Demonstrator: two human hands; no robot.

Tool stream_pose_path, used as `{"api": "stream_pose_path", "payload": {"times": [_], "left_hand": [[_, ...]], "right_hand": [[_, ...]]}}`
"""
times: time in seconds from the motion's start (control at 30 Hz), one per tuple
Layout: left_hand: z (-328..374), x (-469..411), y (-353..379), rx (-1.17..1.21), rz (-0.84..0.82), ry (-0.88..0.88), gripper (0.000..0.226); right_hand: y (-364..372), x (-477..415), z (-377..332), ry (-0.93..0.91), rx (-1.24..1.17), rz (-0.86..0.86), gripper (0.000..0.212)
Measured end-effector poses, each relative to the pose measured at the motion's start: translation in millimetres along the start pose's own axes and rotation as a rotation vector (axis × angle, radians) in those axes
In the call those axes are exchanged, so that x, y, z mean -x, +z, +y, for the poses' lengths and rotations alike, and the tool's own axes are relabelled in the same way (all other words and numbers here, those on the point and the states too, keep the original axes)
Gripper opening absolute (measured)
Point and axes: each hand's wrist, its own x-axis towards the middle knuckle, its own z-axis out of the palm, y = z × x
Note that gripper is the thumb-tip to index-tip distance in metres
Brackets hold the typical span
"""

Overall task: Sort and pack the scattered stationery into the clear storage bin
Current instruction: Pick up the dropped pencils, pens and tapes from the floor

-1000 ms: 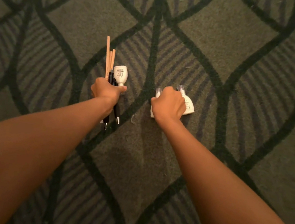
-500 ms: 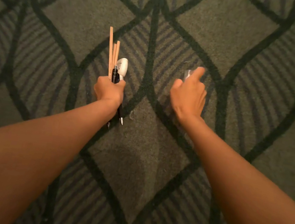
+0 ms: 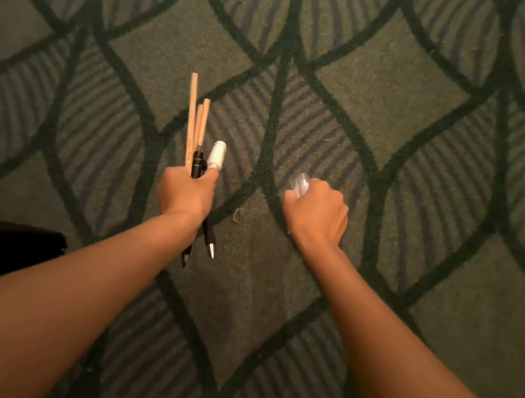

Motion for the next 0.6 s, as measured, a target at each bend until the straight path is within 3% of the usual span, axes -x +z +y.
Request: {"api": "stream_pose_path", "payload": {"times": [0.2,0.37,0.6], "left_hand": [[57.6,68.3,-74.9,0.323,0.096,-0.095,0.026],[133.7,129.3,-168.3,0.481,0.149,-0.014,0.030],[223.6,230.2,-296.1,0.753,0.147,-0.028,0.023]], "right_hand": [[-74.8,53.0,-53.2,-0.020,-0.241,-0.099,0.018],[-170.7,109.9,-127.1,-0.198,-0.256,-0.154,0.026],[-304.6,206.2,-213.4,-0.422,-0.272,-0.140,0.023]]}}
